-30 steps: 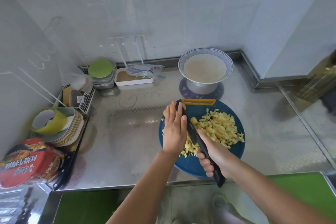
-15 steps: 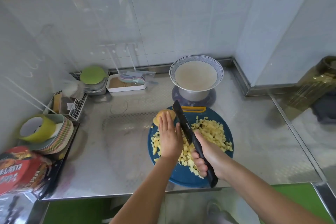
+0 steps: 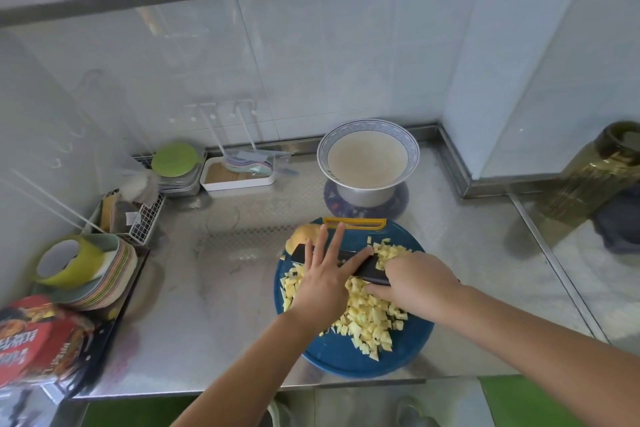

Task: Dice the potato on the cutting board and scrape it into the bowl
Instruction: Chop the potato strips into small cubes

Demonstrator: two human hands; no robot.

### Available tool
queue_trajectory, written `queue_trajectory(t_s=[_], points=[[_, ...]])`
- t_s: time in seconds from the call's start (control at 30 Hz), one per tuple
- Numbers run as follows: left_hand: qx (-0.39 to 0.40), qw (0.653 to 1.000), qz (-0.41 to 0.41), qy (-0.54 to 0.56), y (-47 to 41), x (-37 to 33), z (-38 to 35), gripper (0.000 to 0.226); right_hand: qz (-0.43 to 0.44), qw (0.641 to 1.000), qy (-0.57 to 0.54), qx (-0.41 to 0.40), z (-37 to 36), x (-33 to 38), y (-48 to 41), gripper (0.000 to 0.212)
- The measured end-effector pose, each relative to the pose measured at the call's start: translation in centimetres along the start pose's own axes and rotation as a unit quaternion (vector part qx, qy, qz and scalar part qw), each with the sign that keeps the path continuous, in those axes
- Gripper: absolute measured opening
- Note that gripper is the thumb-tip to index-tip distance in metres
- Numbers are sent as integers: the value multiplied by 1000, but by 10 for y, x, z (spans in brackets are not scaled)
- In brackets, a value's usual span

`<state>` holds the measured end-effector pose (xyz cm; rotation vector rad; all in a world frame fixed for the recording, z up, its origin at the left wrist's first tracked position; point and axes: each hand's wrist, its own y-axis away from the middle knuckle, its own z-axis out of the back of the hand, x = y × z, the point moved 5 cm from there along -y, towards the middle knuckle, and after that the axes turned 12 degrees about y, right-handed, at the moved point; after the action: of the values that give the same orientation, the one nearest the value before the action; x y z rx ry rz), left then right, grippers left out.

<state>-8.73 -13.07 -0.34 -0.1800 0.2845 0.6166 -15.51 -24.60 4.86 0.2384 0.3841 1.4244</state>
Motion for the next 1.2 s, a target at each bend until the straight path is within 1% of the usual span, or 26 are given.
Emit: queue_trajectory(t_s=[0.07, 0.13, 0.33, 0.43, 0.53, 0.6, 0.63, 0.67, 0.7, 0.73, 0.77, 0.8, 0.83, 0.87, 0.93, 1.0, 1.07, 1.1, 1.13, 1.17, 1.2], points=[[70, 997, 42, 2, 1, 9, -1, 83, 14, 1000, 5, 4, 1, 1, 0, 48], [104, 992, 67, -19, 3, 18, -1, 78, 23, 1000, 4, 8, 0, 1, 0, 48], [142, 980, 137, -14, 12, 61, -9, 82, 28, 999, 16, 8, 0, -5, 2, 49], [135, 978, 160, 12, 10, 69, -6, 83, 12, 1000, 19, 14, 2, -16, 2, 49], [125, 973, 189, 32, 6, 74, 1, 83, -25, 998, -41, 42, 1, -29, 2, 47], [120, 967, 218, 55, 7, 76, 3, 82, -47, 988, -128, 72, -1, -36, 0, 49], [109, 964, 229, 75, 9, 76, 2, 80, -59, 978, -180, 92, -1, -39, -1, 52], [89, 964, 231, 99, 9, 72, 3, 78, -70, 961, -240, 117, -1, -40, -1, 56], [60, 966, 217, 128, 9, 65, 4, 76, -83, 935, -311, 149, -2, -39, 0, 60], [24, 969, 187, 157, 9, 54, 7, 74, -101, 896, -391, 184, -4, -36, 0, 62], [-10, 973, 141, 180, 8, 40, 11, 71, -120, 848, -468, 216, -6, -31, 1, 63], [-34, 976, 87, 195, 7, 25, 13, 69, -133, 803, -529, 240, -7, -25, 1, 63], [-47, 977, 35, 203, 6, 10, 13, 68, -138, 767, -572, 256, -7, -19, 1, 63], [-50, 977, -4, 208, 5, -1, 11, 66, -135, 740, -602, 268, -8, -14, 0, 64], [-45, 974, -40, 216, 8, -10, -3, 62, -126, 692, -651, 285, -7, -5, -2, 67], [-28, 976, -33, 214, 14, -4, -19, 61, -128, 638, -702, 290, -7, -2, -3, 67], [20, 981, -2, 191, 20, 4, -34, 61, -134, 582, -750, 285, -6, -2, -4, 66], [51, 983, 14, 174, 23, 7, -41, 61, -136, 567, -763, 278, -6, -2, -5, 66], [71, 984, 24, 164, 25, 8, -46, 61, -139, 566, -767, 269, -7, -3, -6, 66], [74, 984, 35, 159, 26, 9, -46, 61, -143, 577, -760, 261, -8, -5, -7, 66], [68, 984, 46, 160, 24, 13, -46, 60, -146, 596, -748, 253, -10, -7, -8, 66]])
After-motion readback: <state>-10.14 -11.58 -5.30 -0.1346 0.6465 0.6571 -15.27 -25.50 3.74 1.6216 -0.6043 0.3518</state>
